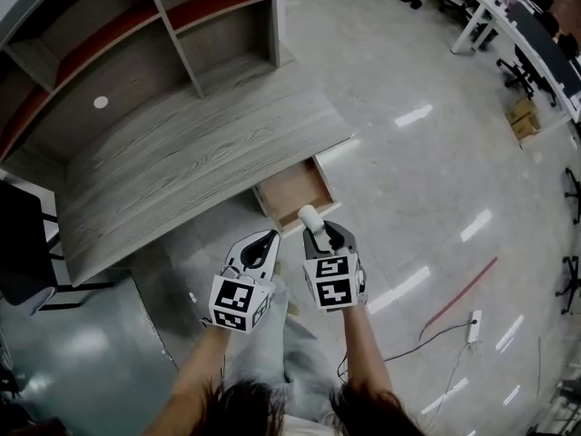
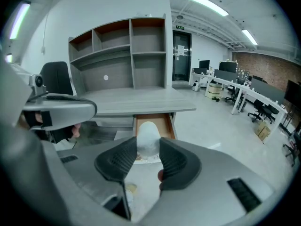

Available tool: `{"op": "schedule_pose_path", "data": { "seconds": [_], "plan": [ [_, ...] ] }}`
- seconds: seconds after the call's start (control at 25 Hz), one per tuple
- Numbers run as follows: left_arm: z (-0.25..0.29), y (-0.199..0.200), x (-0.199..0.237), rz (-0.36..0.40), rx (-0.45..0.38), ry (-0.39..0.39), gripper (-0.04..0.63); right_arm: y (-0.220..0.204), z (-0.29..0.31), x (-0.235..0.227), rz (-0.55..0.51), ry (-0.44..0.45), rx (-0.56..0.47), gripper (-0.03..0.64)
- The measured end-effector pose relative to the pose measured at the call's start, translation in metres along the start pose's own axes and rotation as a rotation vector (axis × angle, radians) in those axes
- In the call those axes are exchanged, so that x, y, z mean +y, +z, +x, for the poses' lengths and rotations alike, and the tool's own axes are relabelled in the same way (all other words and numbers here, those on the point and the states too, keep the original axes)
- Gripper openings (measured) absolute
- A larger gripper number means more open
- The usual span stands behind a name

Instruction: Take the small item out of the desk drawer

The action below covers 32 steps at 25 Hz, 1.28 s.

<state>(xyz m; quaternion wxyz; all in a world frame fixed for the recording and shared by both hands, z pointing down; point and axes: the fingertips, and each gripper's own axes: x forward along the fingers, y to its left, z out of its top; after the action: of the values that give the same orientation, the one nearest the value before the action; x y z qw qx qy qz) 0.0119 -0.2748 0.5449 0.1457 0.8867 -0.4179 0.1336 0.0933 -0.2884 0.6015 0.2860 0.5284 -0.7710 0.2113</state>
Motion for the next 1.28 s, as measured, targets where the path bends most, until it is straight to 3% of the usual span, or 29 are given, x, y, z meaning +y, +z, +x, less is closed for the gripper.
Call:
{"op": "schedule_pose_path", "data": {
  "seconds": [0.6,1.28],
  "plan": [
    [-0.044,0.08,-0.044,0.043,-0.087,-0.021,0.017,0.05,-0.089,0.009,0.041,-0.064,-0.187,0.161],
    [-0.145,0.119,-0.057,0.052,-0.171,-0.001,0.017,0.086,-0.186,0.06,0.039,-0.144,-0.345,0.161]
  ]
}}
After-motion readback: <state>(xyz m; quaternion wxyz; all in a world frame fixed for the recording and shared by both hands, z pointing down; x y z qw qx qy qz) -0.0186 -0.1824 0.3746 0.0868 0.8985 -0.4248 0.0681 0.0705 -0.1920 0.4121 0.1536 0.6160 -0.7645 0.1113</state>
